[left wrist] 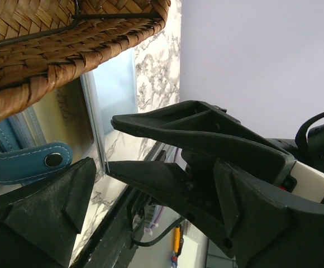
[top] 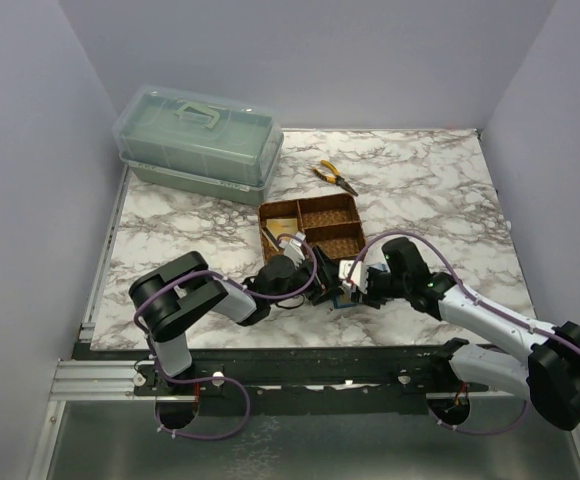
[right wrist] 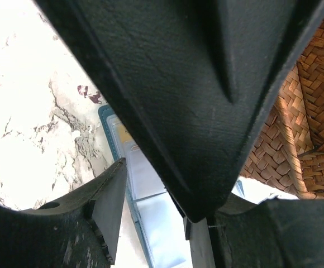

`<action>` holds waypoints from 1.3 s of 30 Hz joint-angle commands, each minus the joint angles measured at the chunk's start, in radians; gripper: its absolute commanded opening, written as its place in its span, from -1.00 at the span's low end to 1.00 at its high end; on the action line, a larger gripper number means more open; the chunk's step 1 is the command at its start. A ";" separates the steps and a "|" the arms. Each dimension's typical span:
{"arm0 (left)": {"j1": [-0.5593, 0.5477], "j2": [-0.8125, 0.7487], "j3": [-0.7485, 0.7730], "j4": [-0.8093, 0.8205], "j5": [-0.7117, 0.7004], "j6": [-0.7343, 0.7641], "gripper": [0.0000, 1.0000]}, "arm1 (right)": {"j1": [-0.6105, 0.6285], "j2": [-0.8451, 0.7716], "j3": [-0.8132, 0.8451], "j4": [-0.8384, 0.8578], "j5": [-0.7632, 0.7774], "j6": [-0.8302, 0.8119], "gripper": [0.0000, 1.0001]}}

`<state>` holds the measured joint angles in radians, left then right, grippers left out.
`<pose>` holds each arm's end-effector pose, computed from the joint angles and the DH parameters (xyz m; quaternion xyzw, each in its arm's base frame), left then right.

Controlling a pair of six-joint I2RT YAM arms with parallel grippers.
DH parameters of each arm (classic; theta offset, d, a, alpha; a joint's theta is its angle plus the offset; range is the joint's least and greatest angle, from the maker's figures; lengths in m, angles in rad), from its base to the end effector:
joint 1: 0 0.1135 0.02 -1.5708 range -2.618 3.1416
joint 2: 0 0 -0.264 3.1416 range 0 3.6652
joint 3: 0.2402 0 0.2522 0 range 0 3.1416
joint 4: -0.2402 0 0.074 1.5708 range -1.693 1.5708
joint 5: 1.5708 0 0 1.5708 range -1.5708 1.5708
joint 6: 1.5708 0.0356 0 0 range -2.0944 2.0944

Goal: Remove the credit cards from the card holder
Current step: Remove the credit card from the card holder.

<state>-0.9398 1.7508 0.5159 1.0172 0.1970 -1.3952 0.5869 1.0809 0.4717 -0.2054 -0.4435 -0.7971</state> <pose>0.1778 -0.2552 0.1382 -0.1152 0.7698 -0.6032 0.1740 0.1613 0.1256 0.1783 -0.6410 0.6463 0.1655 0.3796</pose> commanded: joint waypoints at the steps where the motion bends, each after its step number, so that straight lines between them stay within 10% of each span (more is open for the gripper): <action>1: 0.002 0.023 -0.003 0.042 -0.002 -0.020 0.88 | -0.011 -0.026 -0.004 -0.001 -0.009 0.016 -0.10; 31: 0.002 0.108 0.076 0.068 0.042 -0.033 0.86 | -0.106 -0.068 0.010 -0.032 0.008 0.030 0.01; 39: 0.003 0.136 0.080 0.095 0.051 -0.047 0.67 | -0.134 -0.137 0.011 -0.106 0.022 0.068 -0.23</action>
<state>-0.9379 1.8561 0.5816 1.0618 0.2214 -1.4380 0.4629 1.0035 0.4755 -0.2516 -0.4084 -0.7483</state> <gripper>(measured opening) 0.864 0.413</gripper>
